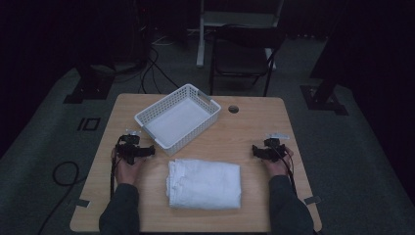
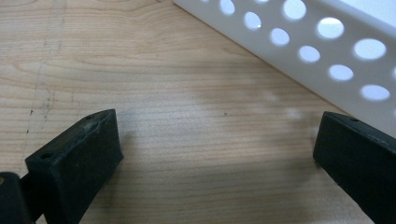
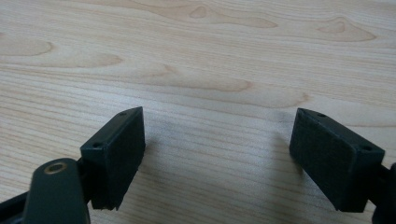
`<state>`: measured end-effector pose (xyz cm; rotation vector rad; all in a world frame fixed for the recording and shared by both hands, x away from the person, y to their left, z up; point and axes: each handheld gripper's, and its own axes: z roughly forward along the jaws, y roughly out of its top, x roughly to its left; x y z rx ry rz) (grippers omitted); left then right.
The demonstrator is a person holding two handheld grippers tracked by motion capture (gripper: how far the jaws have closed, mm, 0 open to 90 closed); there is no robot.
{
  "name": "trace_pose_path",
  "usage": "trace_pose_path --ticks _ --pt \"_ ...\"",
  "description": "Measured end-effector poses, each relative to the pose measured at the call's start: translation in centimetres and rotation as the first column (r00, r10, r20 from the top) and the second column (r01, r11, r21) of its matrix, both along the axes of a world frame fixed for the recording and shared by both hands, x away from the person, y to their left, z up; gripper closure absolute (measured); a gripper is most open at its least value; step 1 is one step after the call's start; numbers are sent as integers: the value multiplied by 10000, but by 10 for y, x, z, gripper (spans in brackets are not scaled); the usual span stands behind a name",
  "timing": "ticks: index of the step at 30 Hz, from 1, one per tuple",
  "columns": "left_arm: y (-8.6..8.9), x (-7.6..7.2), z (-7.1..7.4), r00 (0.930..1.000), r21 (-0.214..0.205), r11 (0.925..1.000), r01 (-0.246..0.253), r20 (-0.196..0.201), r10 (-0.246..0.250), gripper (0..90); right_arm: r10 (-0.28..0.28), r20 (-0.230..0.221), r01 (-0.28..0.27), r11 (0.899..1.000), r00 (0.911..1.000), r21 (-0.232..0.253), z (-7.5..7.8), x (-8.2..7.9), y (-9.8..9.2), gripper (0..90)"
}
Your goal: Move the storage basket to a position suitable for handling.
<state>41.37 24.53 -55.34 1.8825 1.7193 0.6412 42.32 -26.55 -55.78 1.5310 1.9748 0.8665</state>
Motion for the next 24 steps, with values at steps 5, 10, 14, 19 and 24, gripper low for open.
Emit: trace_pose_path --ticks 5,10,14,19,24 --pt "-1 0 2 9988 -1 9991 -433 -211 433 8 -7 0 7 10000 10000 2 0 0 0 182" --pt "3 0 3 9981 -6 9983 -584 -213 584 50 -39 0 39 10000 10000 7 0 0 0 182" --pt "8 -3 4 9968 -31 9969 -781 157 781 183 -157 -4 157 9999 9999 2 0 -1 1 182" --pt "9 -7 5 9986 -21 9987 -513 102 513 204 -118 -63 118 9999 9999 -2 1 -2 0 182" --pt "9 -9 7 9998 31 10000 82 184 -82 313 -121 -149 121 9999 9998 -27 1 -3 -1 183"
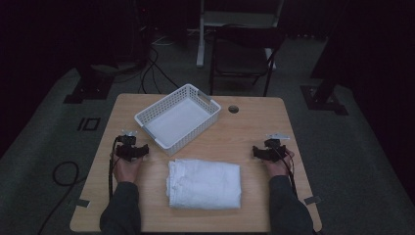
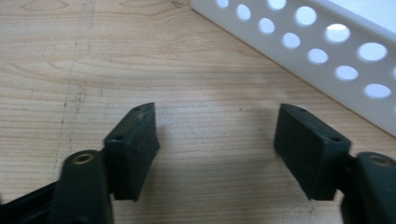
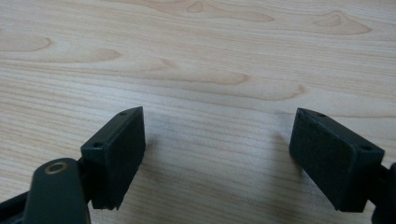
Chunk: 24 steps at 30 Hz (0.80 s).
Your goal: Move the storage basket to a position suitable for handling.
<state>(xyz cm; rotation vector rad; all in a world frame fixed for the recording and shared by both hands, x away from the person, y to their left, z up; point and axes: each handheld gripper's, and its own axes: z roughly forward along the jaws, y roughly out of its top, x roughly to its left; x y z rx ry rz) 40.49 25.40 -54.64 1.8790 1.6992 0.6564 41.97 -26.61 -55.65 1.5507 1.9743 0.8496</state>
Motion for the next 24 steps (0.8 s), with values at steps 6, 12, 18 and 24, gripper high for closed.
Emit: trace_pose_path --ticks 6,12,18,24 --pt "3 -1 1 9999 -34 9999 124 -17 -124 419 51 -94 -51 10000 9999 -49 1 -2 -1 198" --pt "6 -4 5 10000 -255 9997 23 60 -22 453 176 -172 -177 9998 9997 -54 3 -5 -2 278" --pt "7 -13 20 9970 -645 9978 141 774 -91 437 200 -210 -201 9998 9996 -63 4 -5 -2 299" --pt "10 -20 31 9907 -999 9949 155 1359 -18 426 163 -258 -165 9998 9995 -67 5 -5 -2 295"
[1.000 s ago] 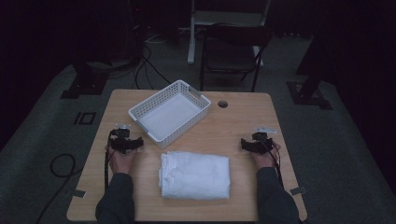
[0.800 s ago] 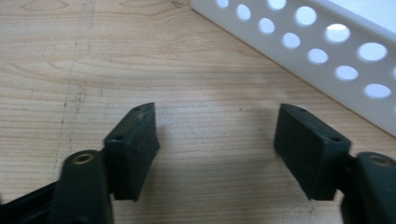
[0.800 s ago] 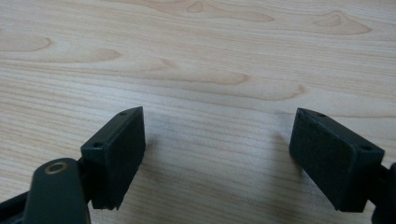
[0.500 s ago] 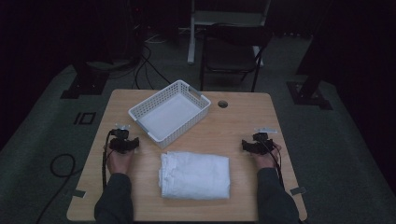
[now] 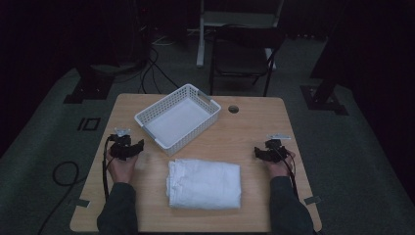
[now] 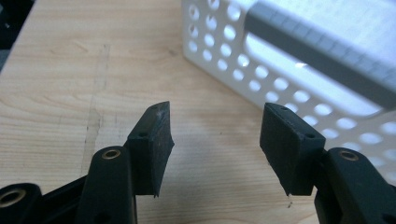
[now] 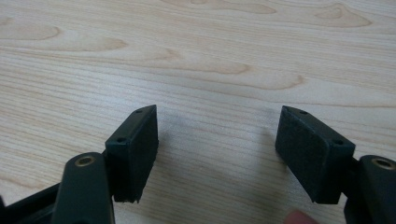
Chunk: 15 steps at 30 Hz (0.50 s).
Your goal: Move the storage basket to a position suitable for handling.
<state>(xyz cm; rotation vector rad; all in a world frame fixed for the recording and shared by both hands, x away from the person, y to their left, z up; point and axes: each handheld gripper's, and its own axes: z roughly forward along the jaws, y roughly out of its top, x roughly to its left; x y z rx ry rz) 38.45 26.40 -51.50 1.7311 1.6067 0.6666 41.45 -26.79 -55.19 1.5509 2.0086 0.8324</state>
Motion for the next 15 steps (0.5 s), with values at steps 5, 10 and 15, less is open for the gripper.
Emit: trace_pose_path --ticks 5,10,15 --pt "1 -6 13 9992 -408 9992 -44 401 60 403 3 -28 -3 10000 10000 -8 0 0 0 289" --pt "-3 -9 22 9983 -555 9984 69 587 -36 372 -39 -86 38 10000 10000 -27 1 1 0 286" --pt "-12 -11 29 9965 -755 9968 274 805 -213 347 -58 -87 58 10000 9999 -33 1 1 0 279"
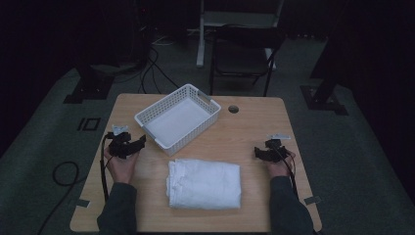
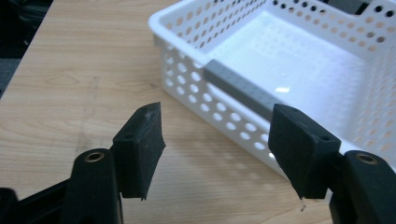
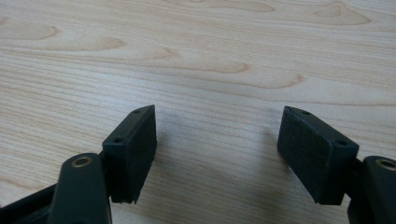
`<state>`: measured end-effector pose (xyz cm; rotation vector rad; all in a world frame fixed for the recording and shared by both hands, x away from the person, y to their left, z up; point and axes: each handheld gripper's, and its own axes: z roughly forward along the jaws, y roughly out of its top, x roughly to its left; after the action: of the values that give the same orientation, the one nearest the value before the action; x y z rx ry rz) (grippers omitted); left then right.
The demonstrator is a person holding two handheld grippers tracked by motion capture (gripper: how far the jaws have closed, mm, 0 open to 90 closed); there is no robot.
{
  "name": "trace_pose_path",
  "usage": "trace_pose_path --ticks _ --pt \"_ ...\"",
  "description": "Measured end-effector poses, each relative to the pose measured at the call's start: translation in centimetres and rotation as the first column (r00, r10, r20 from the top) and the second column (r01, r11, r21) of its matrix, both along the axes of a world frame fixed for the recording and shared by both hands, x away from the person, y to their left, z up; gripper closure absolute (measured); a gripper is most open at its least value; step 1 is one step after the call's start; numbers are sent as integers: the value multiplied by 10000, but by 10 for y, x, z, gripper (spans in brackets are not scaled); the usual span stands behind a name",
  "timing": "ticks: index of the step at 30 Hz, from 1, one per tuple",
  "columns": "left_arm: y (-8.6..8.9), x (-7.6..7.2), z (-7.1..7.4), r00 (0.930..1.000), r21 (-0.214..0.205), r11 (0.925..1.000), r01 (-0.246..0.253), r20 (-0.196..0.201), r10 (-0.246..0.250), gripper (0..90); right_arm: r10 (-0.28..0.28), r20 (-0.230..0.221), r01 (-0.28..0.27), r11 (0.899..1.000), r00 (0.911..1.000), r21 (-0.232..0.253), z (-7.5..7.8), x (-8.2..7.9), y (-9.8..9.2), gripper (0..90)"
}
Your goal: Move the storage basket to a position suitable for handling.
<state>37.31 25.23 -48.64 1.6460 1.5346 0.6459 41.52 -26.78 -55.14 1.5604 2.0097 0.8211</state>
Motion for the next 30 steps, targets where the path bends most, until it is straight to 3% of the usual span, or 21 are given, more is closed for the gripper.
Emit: trace_pose_path --ticks 5,12,23,30 --pt "-9 -1 2 9998 -475 9987 200 52 -198 327 -11 -9 11 10000 10000 2 0 0 0 273" --pt "-23 0 -1 9995 -468 9985 288 -94 -293 304 -33 -14 33 10000 10000 4 0 0 0 271" --pt "-50 4 -9 9981 -164 9985 520 -312 -525 306 -72 37 72 10000 10000 14 -1 0 0 263" --pt "-56 4 -9 9978 58 9981 608 -283 -606 364 -69 40 69 10000 10000 15 -1 0 0 262"
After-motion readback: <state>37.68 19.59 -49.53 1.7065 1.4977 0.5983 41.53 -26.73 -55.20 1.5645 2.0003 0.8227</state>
